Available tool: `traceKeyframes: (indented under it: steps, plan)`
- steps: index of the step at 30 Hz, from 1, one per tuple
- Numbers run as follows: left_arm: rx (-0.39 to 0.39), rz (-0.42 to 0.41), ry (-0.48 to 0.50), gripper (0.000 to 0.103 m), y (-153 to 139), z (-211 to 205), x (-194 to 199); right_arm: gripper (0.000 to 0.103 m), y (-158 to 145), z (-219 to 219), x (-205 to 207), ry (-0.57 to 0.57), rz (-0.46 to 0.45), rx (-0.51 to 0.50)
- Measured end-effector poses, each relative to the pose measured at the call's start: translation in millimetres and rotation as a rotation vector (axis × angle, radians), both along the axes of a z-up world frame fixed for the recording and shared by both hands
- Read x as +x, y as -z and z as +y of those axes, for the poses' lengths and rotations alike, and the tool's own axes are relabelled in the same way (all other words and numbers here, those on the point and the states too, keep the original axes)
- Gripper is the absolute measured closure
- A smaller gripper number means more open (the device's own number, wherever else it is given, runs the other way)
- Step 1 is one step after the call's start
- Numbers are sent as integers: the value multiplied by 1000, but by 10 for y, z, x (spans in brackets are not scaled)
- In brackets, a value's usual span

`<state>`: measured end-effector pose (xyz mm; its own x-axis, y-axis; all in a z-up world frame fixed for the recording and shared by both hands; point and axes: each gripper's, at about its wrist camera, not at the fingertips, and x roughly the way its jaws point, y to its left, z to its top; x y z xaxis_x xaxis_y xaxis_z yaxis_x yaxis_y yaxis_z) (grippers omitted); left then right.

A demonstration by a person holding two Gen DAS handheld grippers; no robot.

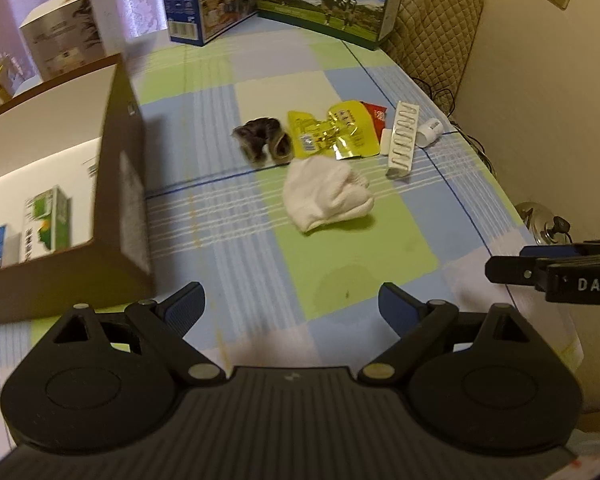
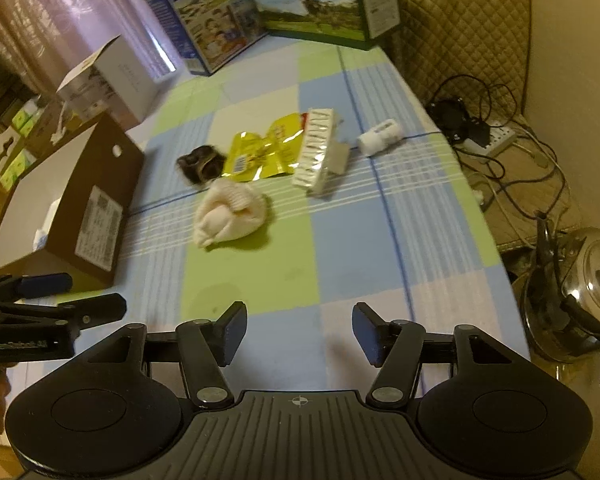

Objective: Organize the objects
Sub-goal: 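Withdraw both tools from the box toward the items on the table, then grasp the white sock with the left tool while the right tool grasps the white pill bottle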

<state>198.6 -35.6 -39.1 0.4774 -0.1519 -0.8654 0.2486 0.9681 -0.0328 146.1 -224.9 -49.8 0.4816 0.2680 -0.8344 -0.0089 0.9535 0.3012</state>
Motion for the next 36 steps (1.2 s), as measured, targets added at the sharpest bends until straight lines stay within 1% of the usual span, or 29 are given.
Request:
traceKeyframes:
  steps: [8, 10, 13, 16, 19, 22, 27, 29, 30, 32, 33, 34, 36]
  plan:
    - [-14, -14, 13, 11, 229, -295, 326, 42, 83, -415, 195, 83, 3, 49]
    - [-18, -12, 9, 11, 282, -357, 421, 40, 87, -527, 230, 115, -28, 59]
    - [-13, -26, -5, 11, 353, -435, 578, 34, 87, -674, 290, 182, -81, 76]
    - [-4, -44, -17, 11, 410, -489, 728, 30, 98, -797, 405, 192, -102, 75]
    - [-13, -45, -35, 11, 470, -520, 875, 29, 104, -851, 508, 165, -134, 23]
    - [-23, -34, -50, 11, 546, -541, 1011, 29, 116, -880, 625, 121, -145, -21]
    - [-10, -4, -63, 13, 715, -576, 1176, 29, 188, -927, 781, 60, -146, -21]
    - [-27, 7, -67, 13, 755, -562, 1204, 29, 208, -926, 847, 18, -153, -29]
    - [-37, 13, -73, 14, 774, -555, 1215, 29, 222, -915, 881, -4, -157, -34]
    - [-55, 23, -70, 25, 808, -553, 1215, 29, 245, -903, 953, -48, -166, -40]
    - [-62, 27, -65, 28, 822, -564, 1207, 29, 259, -895, 991, -68, -169, -42]
    - [-62, 25, -63, 29, 831, -580, 1193, 29, 271, -886, 1028, -86, -174, -46]
    - [-40, -4, -44, 38, 829, -614, 1142, 29, 292, -864, 1091, -130, -190, -55]
